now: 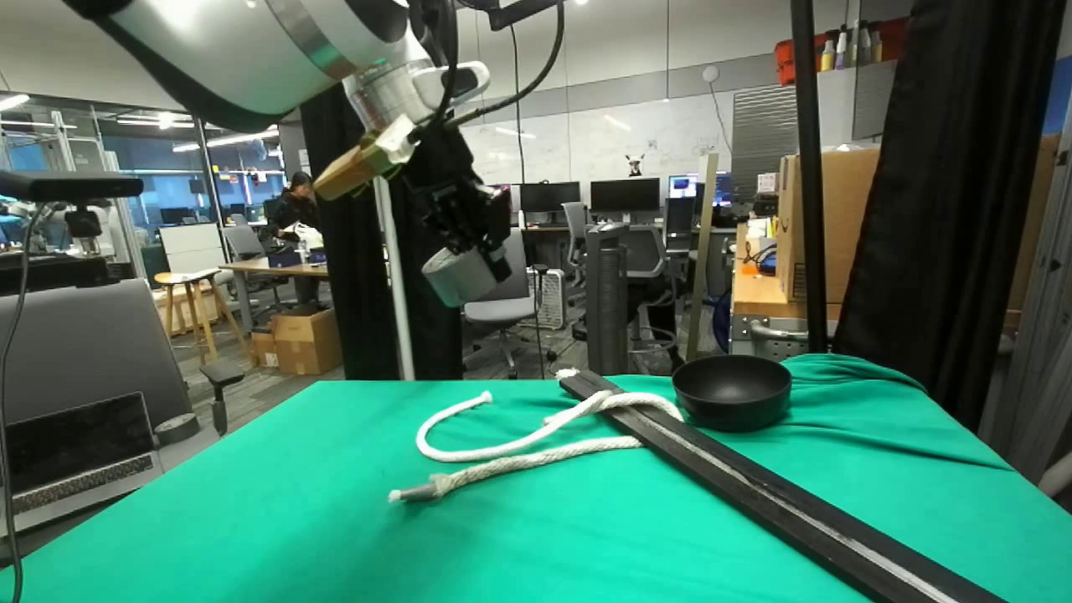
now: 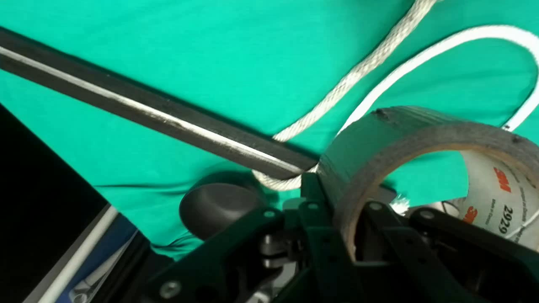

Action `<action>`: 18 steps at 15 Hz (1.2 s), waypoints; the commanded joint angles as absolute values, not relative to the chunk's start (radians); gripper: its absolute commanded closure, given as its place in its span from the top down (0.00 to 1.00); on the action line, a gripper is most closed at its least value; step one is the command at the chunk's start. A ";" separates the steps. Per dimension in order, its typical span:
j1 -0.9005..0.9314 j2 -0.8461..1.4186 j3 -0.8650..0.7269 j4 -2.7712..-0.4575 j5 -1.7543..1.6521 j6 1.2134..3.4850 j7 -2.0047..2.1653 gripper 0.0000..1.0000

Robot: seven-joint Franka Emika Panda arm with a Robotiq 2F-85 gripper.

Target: Put the gray tape in the black bowl

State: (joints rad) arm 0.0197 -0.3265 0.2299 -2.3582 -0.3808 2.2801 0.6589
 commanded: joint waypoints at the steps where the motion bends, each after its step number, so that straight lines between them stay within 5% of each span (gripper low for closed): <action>1: -0.052 -0.224 0.230 -2.196 -0.464 2.271 0.719 0.12; 9: -0.056 0.063 0.144 -1.836 -0.568 2.204 0.877 0.12; 18: -0.024 0.353 0.010 -1.500 -0.219 2.089 0.747 0.12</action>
